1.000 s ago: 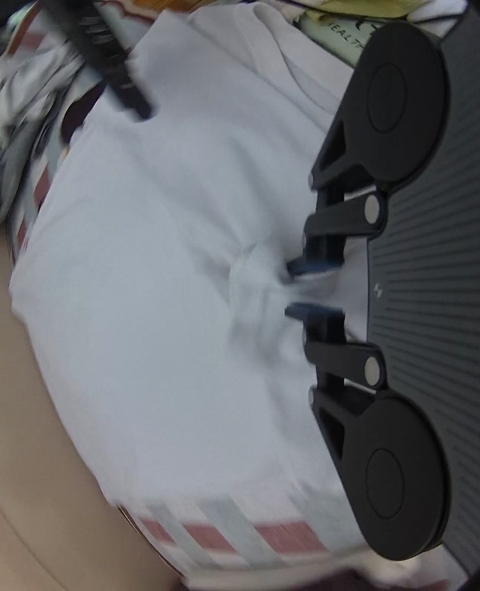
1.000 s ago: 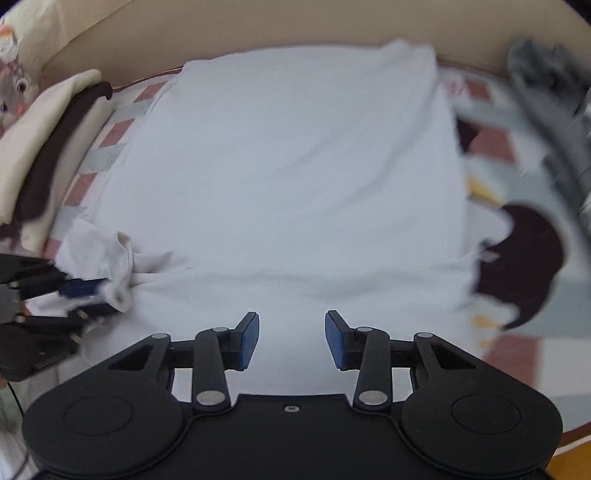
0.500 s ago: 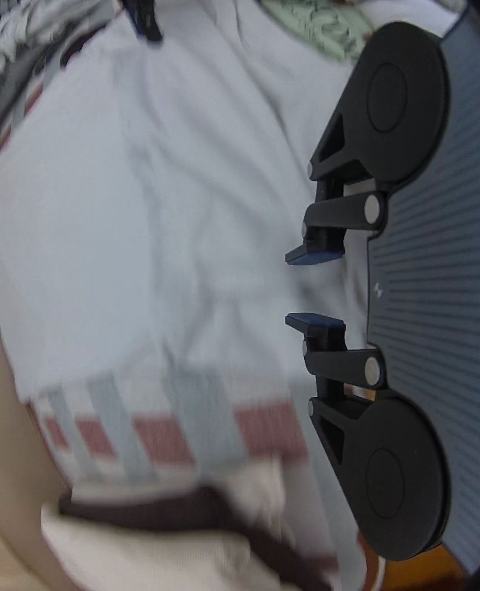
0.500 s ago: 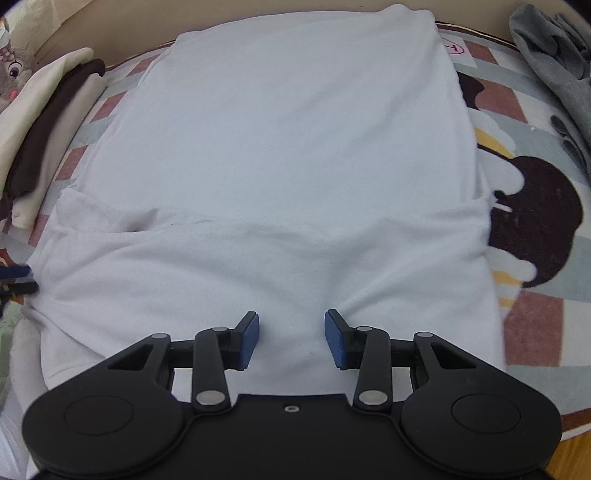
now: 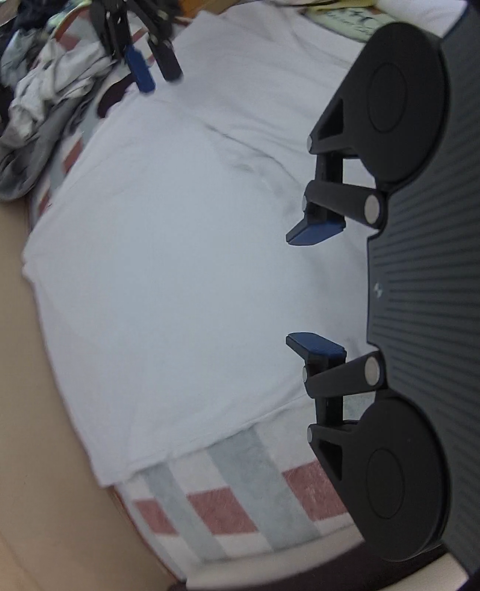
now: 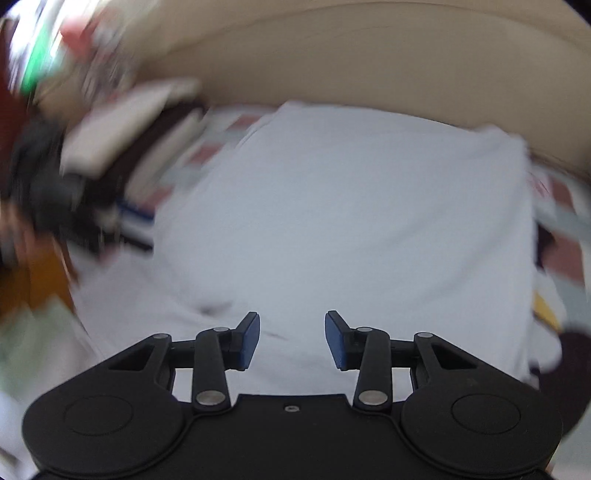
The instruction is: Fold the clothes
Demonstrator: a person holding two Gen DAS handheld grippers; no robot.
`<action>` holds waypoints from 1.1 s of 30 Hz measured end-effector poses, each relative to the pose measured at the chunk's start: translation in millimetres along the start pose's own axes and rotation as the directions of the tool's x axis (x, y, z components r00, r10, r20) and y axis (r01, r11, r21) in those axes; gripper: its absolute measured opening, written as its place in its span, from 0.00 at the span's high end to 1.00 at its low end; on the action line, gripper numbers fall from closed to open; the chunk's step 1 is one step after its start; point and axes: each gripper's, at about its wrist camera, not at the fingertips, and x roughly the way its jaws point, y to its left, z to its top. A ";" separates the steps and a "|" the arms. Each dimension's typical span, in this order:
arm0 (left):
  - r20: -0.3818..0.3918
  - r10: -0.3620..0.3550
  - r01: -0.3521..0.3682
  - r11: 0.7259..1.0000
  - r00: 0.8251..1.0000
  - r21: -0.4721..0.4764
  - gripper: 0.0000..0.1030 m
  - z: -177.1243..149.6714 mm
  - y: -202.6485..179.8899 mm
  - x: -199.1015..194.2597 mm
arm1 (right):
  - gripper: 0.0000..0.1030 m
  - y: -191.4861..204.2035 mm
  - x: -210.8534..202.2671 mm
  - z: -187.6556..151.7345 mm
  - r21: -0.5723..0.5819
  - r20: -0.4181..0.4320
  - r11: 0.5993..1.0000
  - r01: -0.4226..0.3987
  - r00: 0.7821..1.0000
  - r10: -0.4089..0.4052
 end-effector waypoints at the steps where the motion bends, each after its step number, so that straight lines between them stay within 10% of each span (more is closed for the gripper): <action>1: -0.025 -0.020 0.021 0.999 0.999 0.025 0.49 -1.9 2.1 5.0 | 0.57 10.3 11.1 0.9 -0.040 -0.021 0.999 0.008 1.000 -0.009; 16: -0.007 0.060 -0.060 0.998 0.998 -0.033 0.28 -33.7 -2.5 28.9 | 0.55 33.2 74.9 0.6 0.006 -0.114 0.999 0.036 0.993 -0.035; 18: -0.008 0.081 -0.081 0.996 0.997 -0.041 0.40 -32.8 -7.1 26.8 | 0.58 37.0 76.0 2.0 -0.010 -0.112 0.999 0.046 0.993 -0.046; 20: -0.024 0.113 -0.114 0.992 0.993 -0.052 0.94 -29.4 -12.3 21.1 | 0.77 37.0 75.8 2.0 0.000 -0.085 0.999 0.039 0.996 -0.039; 24: 0.019 0.258 -0.258 0.966 0.966 -0.029 0.95 -30.2 -27.1 6.7 | 0.98 40.3 72.2 0.2 0.024 -0.042 0.997 0.068 0.997 -0.067; 30: -0.022 0.256 -0.256 0.961 0.967 -0.104 0.93 -42.9 -18.8 11.3 | 0.99 47.2 66.7 -0.3 -0.004 -0.001 0.994 0.110 0.994 -0.110; 33: -0.038 0.263 -0.265 0.954 0.964 -0.140 0.86 -40.0 -14.7 7.9 | 0.74 44.0 72.0 1.6 -0.002 -0.057 0.981 0.194 0.979 -0.193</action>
